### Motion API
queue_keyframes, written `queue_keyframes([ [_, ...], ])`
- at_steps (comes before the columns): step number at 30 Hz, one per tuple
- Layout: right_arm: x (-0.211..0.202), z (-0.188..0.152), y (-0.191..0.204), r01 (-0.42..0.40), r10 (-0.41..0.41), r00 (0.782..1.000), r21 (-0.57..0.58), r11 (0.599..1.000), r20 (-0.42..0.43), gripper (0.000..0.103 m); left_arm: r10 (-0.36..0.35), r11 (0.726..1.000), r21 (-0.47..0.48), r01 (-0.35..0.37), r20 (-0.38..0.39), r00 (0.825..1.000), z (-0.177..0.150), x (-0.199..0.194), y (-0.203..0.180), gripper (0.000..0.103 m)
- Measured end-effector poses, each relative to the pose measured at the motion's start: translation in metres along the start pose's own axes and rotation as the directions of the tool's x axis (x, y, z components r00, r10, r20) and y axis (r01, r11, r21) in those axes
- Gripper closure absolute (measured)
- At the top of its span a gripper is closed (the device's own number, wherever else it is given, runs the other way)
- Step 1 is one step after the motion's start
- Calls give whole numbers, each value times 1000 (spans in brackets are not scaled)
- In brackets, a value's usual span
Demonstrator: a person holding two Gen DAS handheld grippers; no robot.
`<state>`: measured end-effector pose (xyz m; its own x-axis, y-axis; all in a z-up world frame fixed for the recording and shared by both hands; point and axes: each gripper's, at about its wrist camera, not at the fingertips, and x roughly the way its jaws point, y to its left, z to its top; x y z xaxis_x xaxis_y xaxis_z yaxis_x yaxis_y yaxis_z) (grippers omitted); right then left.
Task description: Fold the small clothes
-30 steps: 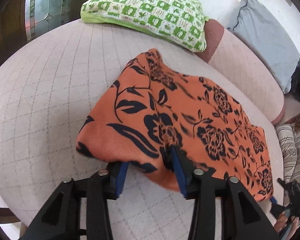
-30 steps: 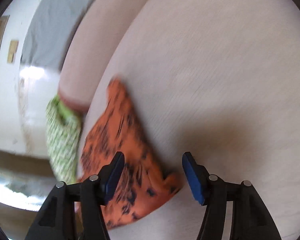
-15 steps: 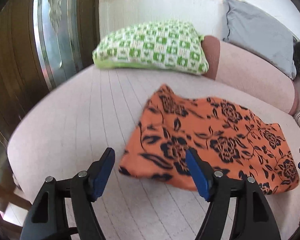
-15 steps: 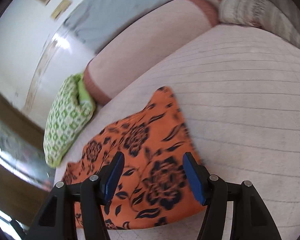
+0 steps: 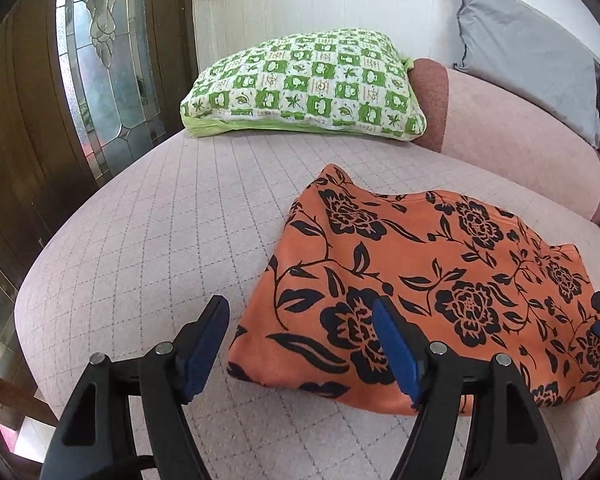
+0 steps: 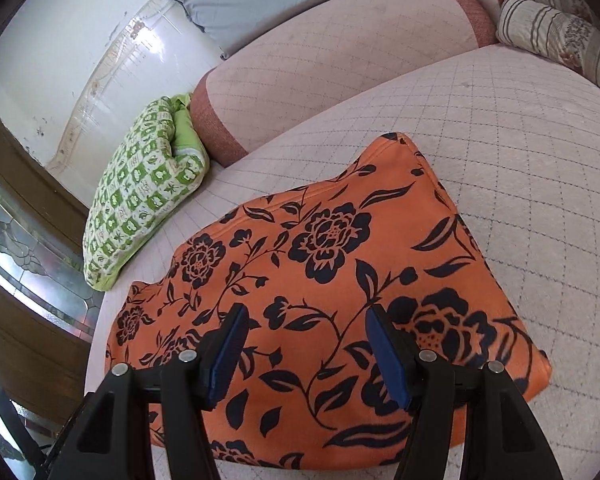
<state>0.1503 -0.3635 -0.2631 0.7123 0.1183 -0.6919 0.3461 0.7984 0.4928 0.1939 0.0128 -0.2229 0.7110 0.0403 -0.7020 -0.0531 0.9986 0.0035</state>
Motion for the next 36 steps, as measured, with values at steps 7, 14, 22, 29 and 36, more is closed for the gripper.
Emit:
queue_keyframes([
  [7, 27, 7, -8, 55, -55, 995, -1, 999, -82, 39, 9, 1000, 4, -8, -70, 997, 4, 31, -7, 28],
  [14, 48, 11, -2, 100, -109, 986, -79, 992, -123, 39, 55, 997, -36, -62, -174, 983, 5, 76, -6, 20],
  [22, 38, 12, 17, -1, -5, 999, -108, 994, -53, 40, 64, 998, -22, -66, -76, 995, 13, 63, -14, 20],
  [29, 73, -15, 55, 19, -72, 983, -298, 955, -169, 41, 30, 998, -42, -38, -185, 982, 8, 83, -5, 14],
  [36, 43, -24, 76, -81, 52, 994, -322, 943, -100, 49, -49, 966, -260, -2, -191, 980, -10, 46, 55, 15],
])
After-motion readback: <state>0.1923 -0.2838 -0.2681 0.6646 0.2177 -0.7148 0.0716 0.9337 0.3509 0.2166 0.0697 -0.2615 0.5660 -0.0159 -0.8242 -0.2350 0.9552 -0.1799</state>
